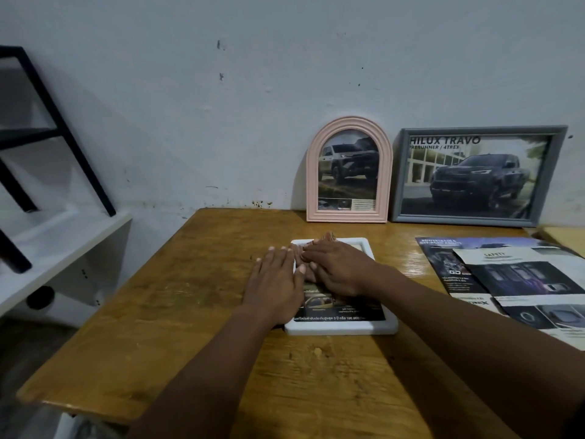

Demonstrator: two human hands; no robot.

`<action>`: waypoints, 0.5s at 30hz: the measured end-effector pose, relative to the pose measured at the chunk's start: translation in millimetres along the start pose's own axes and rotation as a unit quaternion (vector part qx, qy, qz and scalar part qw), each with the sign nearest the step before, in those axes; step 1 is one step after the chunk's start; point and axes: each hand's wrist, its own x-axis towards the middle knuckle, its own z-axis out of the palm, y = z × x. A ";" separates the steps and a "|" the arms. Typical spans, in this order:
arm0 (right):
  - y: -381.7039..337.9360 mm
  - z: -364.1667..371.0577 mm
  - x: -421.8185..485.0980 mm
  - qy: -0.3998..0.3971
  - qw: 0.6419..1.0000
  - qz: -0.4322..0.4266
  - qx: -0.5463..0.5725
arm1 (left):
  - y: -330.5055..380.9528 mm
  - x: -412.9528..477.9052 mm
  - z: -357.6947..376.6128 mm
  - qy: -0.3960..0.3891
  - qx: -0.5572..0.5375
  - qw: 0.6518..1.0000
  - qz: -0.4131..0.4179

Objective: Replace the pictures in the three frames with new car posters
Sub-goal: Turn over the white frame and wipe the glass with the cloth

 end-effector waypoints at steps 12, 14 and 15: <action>4.7 -10.3 -29.7 -0.022 0.982 0.148 -0.116 | 5.2 5.5 -6.1 -0.014 0.072 0.997 0.014; -5.8 -8.7 -41.1 -0.039 0.976 0.169 -0.133 | 6.4 2.8 -4.3 -0.019 0.060 0.998 0.009; -13.8 -6.6 -45.4 -0.042 0.974 0.177 -0.136 | 6.8 2.4 -3.6 -0.018 0.052 0.998 0.006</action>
